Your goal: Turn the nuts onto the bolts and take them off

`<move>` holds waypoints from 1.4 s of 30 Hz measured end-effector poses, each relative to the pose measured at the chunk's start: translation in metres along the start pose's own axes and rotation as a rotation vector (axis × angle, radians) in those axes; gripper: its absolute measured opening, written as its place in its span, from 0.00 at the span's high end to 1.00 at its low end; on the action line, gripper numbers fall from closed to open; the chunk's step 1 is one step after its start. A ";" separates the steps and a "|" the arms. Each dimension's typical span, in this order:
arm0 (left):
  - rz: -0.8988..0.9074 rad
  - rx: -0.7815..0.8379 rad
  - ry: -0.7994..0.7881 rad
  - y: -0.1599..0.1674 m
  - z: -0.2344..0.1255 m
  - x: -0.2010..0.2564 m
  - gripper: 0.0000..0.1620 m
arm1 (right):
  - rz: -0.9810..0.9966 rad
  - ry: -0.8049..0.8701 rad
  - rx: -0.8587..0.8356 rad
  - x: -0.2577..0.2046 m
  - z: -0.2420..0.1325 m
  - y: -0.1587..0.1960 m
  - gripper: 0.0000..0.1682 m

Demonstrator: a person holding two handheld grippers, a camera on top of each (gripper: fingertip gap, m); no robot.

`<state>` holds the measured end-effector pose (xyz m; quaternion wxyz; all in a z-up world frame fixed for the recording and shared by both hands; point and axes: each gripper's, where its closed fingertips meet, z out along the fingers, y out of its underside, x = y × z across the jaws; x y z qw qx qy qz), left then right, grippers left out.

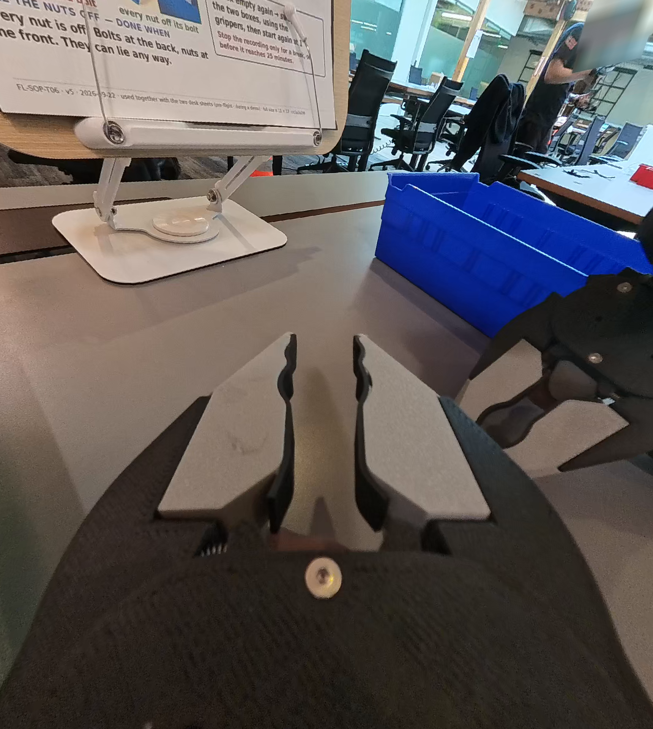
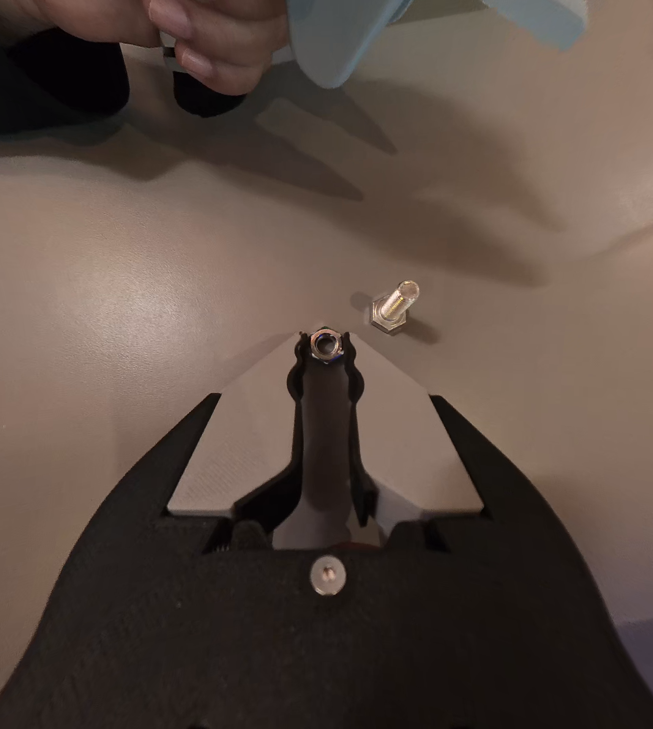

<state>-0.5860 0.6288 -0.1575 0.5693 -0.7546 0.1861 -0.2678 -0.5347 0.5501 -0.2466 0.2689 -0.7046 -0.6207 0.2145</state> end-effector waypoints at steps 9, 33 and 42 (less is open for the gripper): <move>0.002 0.003 0.001 -0.001 0.000 0.001 0.84 | 0.054 -0.085 0.108 -0.009 -0.010 -0.017 0.86; 0.021 -0.005 0.010 0.001 0.001 0.005 0.84 | 0.211 0.118 0.361 0.039 -0.025 -0.044 0.79; 0.024 -0.009 0.013 0.002 0.002 0.007 0.84 | 0.217 0.133 0.386 0.042 -0.027 -0.047 0.79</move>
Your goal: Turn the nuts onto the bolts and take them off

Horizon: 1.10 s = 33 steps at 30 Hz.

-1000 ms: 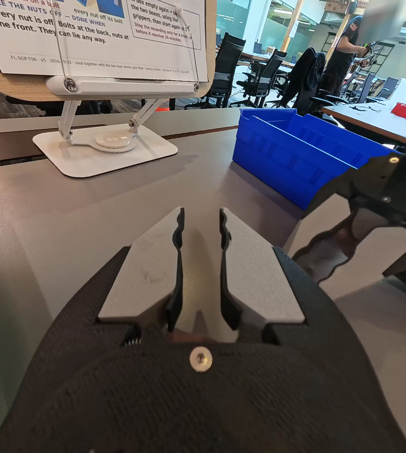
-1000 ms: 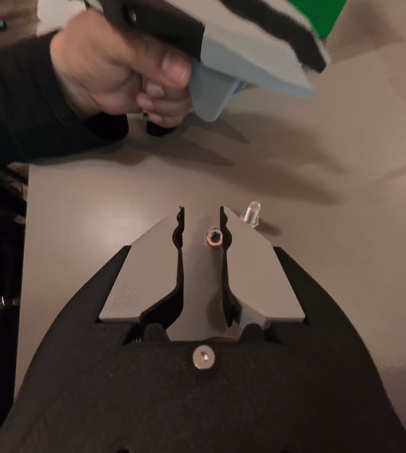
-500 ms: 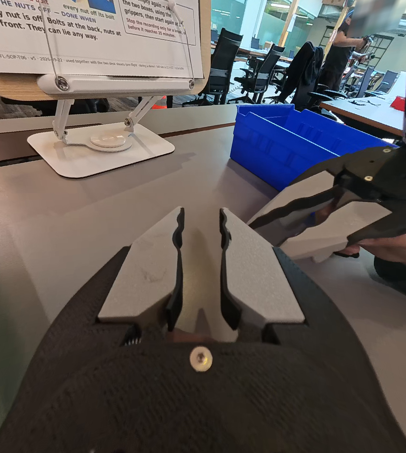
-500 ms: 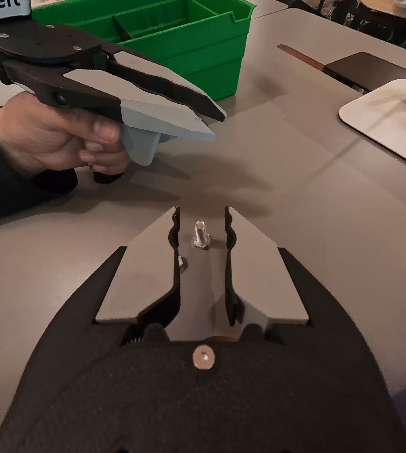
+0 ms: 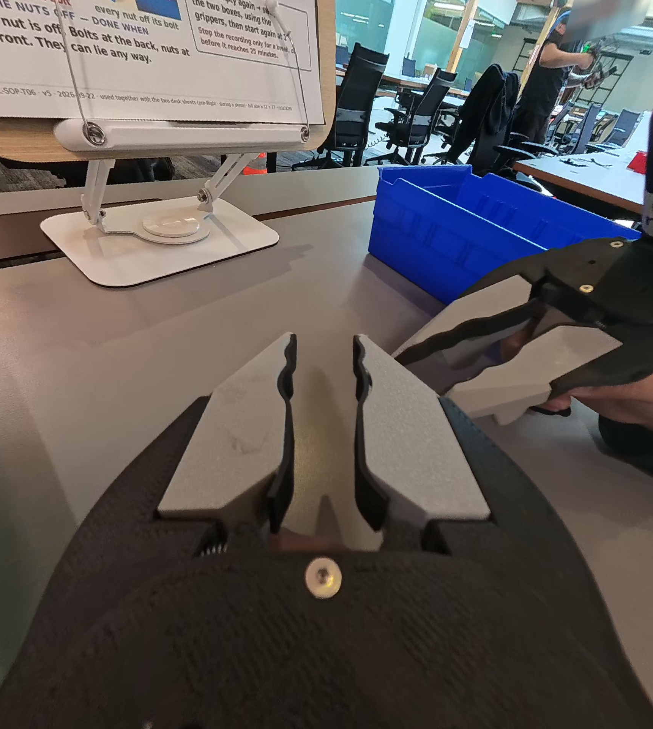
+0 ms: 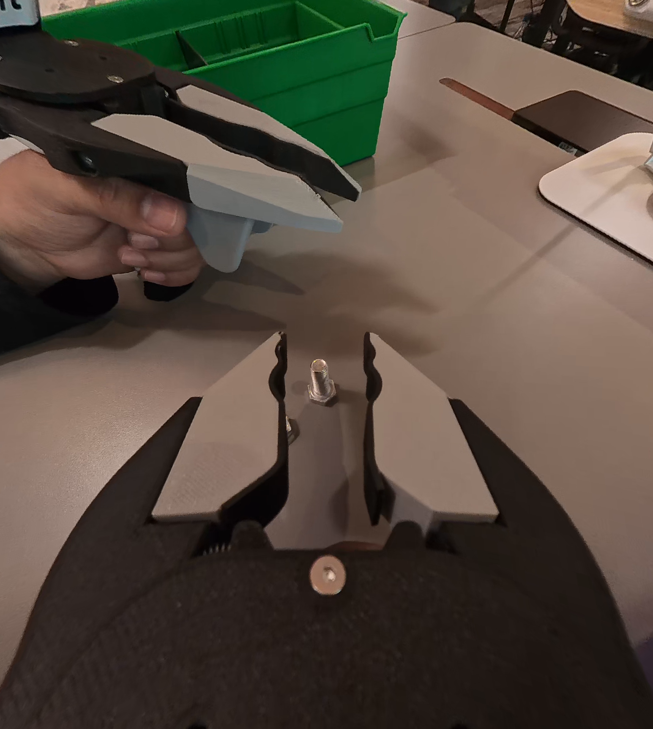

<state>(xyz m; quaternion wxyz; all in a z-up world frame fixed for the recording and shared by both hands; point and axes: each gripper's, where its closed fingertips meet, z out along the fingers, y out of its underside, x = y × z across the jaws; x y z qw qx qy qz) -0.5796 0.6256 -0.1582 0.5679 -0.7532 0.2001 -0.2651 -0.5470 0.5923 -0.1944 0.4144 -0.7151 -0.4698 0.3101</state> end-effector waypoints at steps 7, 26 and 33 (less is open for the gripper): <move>-0.001 -0.004 -0.003 0.001 0.001 -0.001 0.84 | -0.013 -0.002 0.007 -0.002 0.001 -0.001 0.79; 0.003 -0.007 -0.010 0.003 0.001 -0.002 0.84 | 0.014 -0.010 0.040 0.000 -0.002 -0.005 0.76; 0.017 -0.011 -0.012 0.003 0.002 -0.001 0.84 | -0.005 -0.009 -0.018 -0.001 0.005 0.006 0.75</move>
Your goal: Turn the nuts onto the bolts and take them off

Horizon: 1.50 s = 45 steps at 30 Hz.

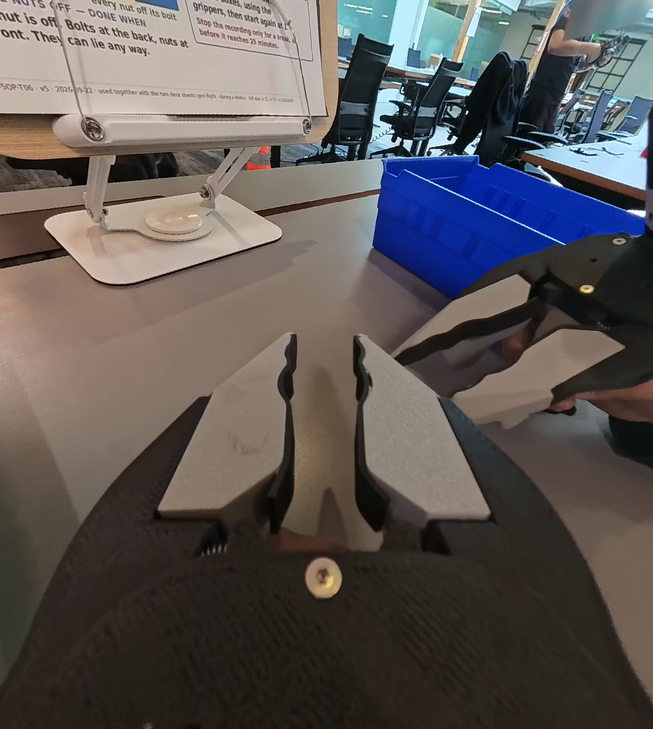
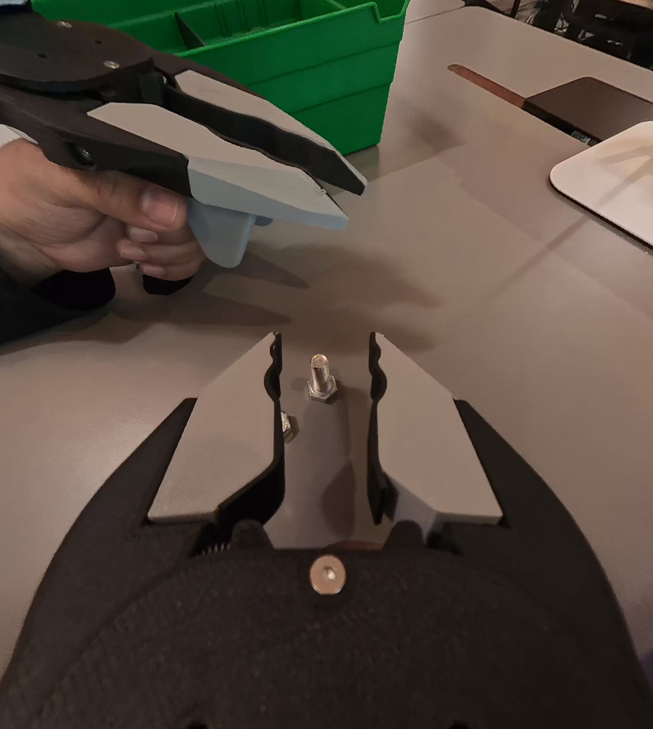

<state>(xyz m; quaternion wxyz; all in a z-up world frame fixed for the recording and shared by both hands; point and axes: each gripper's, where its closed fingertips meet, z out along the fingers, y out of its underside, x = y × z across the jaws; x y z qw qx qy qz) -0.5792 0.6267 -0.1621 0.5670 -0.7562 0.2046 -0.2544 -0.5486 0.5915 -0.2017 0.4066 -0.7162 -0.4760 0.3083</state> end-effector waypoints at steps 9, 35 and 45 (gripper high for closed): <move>0.018 -0.066 0.027 0.011 0.003 -0.005 0.84 | -0.029 0.042 -0.046 0.005 0.009 0.010 0.75; 0.167 -0.058 0.032 0.014 -0.001 -0.019 0.84 | -0.045 0.041 -0.018 0.001 0.007 0.004 0.75; 0.120 -0.037 0.025 0.010 -0.002 -0.023 0.84 | -0.047 0.038 -0.016 0.001 0.007 0.005 0.75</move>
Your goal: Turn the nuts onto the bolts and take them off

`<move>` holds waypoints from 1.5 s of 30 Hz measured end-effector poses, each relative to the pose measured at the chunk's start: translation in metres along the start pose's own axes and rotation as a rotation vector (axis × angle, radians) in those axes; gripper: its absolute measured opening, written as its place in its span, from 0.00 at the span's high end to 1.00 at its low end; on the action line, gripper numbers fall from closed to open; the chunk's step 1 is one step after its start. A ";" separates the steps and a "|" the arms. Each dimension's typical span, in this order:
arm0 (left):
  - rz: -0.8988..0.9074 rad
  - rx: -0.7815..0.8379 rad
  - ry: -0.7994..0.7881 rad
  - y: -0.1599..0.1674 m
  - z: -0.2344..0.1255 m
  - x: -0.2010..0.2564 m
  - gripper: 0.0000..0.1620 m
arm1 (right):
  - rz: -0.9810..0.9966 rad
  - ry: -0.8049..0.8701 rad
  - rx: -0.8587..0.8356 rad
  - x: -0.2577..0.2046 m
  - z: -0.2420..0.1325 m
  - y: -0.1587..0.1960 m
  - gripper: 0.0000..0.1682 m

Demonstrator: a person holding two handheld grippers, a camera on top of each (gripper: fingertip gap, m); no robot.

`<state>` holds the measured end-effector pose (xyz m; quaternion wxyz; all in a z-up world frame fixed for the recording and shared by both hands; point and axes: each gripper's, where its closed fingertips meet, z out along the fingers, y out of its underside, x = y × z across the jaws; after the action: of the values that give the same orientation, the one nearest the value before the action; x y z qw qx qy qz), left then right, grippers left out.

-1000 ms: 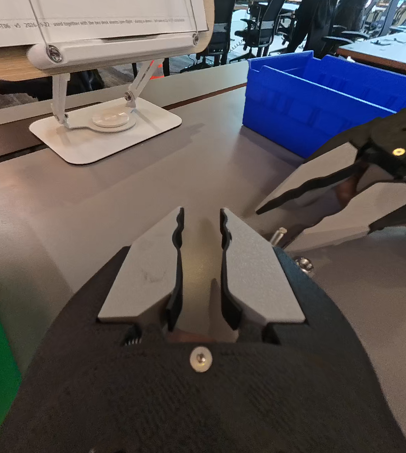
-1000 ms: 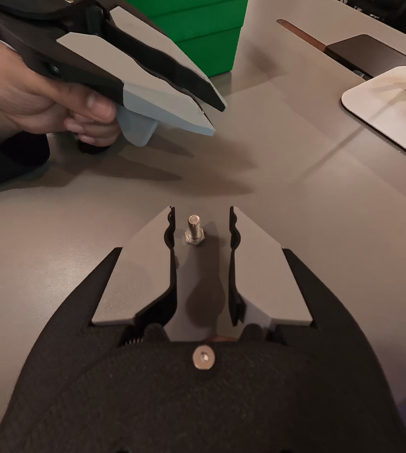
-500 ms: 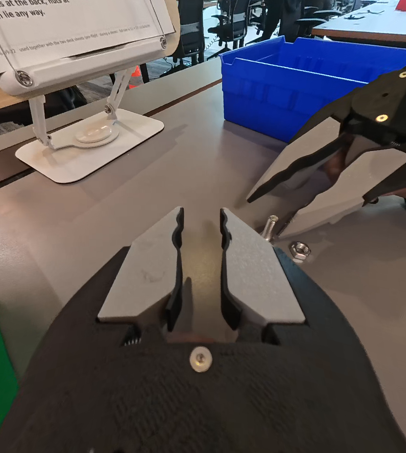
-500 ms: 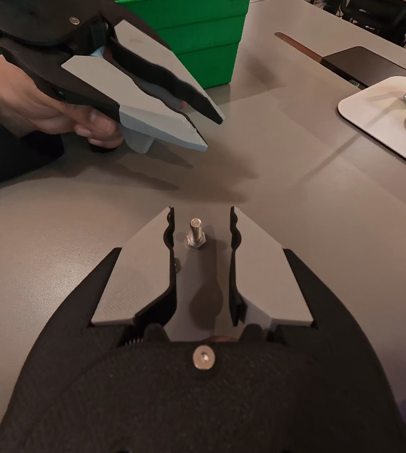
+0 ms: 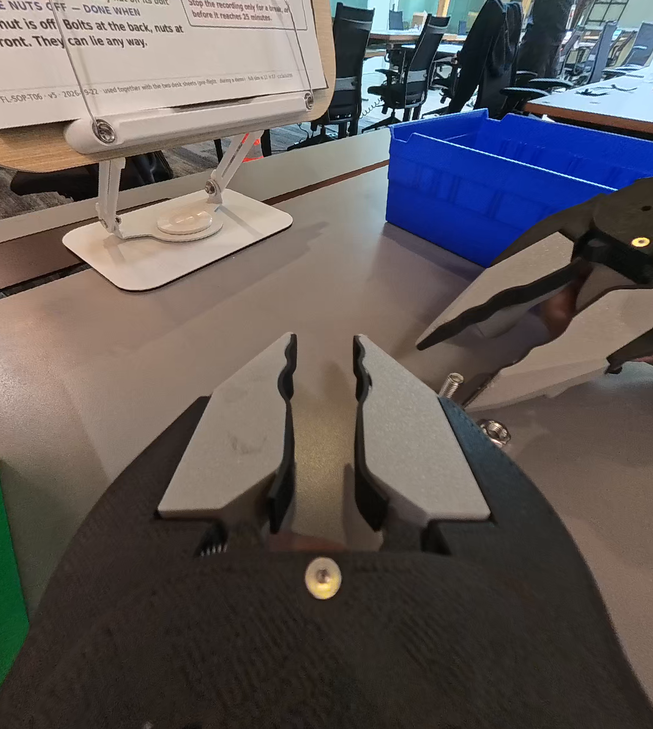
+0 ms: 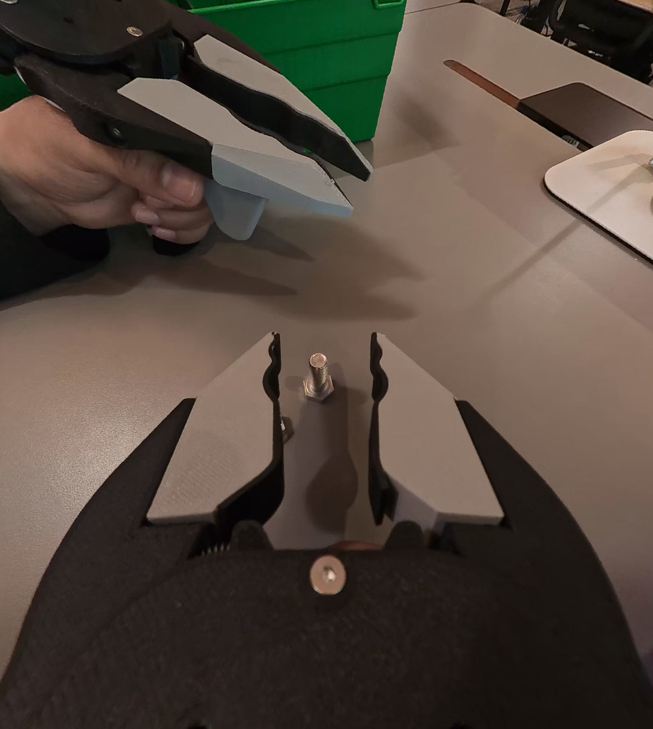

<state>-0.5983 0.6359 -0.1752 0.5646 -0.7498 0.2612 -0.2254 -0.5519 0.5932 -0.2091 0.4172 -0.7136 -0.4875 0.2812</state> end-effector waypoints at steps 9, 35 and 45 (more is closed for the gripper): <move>0.000 -0.009 0.008 0.001 0.001 0.002 0.84 | 0.002 -0.003 0.007 -0.001 0.000 -0.001 0.75; 0.010 -0.056 0.088 0.008 0.003 0.020 0.84 | -0.004 -0.021 -0.045 -0.005 0.010 0.007 0.90; 0.025 -0.079 0.116 0.012 0.004 0.027 0.83 | 0.024 -0.039 -0.008 -0.002 0.004 0.003 0.83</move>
<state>-0.5768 0.6190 -0.1863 0.5213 -0.7538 0.3116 -0.2509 -0.5545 0.5917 -0.2131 0.4012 -0.7154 -0.4880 0.2983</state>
